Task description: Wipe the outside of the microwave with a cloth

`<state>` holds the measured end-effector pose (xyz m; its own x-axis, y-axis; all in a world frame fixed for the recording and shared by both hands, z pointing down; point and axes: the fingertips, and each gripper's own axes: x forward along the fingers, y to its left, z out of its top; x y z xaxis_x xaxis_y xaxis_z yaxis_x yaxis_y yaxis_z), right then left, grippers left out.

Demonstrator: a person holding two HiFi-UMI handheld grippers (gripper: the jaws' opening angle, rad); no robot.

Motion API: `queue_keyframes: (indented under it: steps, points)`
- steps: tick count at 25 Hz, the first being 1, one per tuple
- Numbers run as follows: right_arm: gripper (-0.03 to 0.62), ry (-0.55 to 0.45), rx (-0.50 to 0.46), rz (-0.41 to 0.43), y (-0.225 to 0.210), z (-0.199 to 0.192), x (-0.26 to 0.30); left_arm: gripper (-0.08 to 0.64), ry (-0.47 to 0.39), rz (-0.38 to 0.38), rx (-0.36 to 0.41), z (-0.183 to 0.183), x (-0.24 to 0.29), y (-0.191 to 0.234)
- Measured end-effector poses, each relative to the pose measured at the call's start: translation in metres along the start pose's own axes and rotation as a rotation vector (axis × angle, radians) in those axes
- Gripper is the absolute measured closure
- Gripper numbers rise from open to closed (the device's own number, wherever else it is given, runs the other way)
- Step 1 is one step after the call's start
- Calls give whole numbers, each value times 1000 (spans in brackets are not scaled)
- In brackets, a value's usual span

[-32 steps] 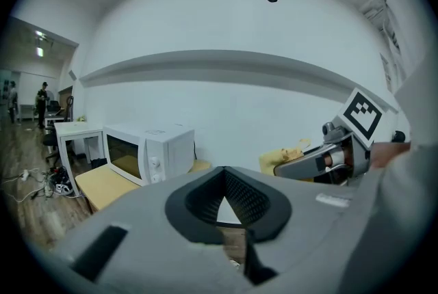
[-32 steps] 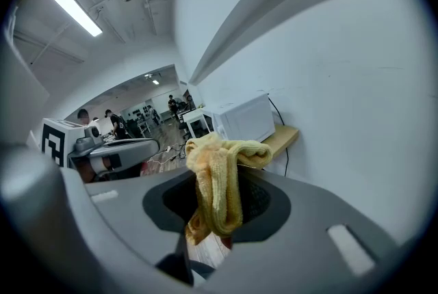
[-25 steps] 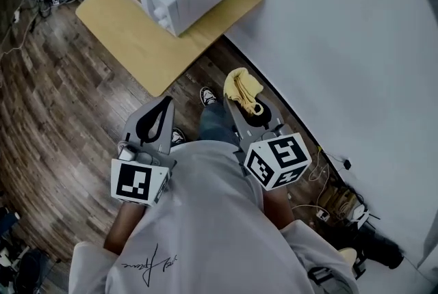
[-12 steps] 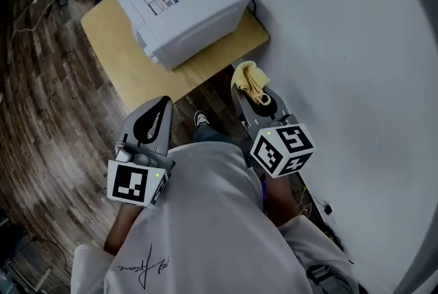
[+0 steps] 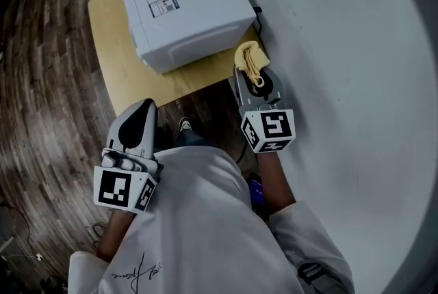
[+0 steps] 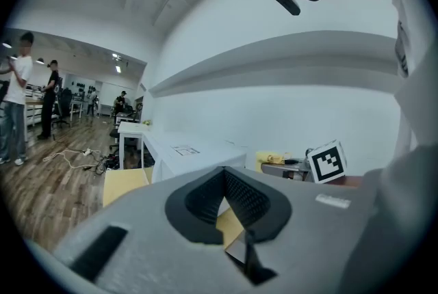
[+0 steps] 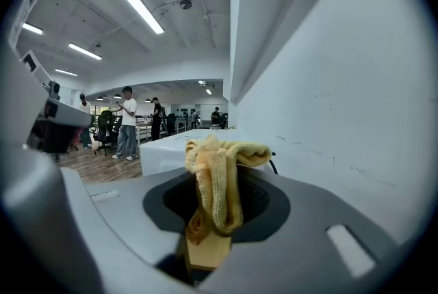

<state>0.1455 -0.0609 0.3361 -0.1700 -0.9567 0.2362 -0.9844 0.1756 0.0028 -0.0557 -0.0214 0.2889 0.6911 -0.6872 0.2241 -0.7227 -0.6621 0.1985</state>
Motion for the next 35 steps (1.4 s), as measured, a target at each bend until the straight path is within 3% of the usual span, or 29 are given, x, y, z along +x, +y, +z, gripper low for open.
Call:
queue_keyframes:
  steps: [15, 35]
  points:
    - [485, -26, -9, -144, -73, -15, 74, 571, -6, 102, -56, -12, -13, 13]
    - [485, -53, 28, -49, -34, -19, 82, 570, 5, 124, -104, -13, 0, 24]
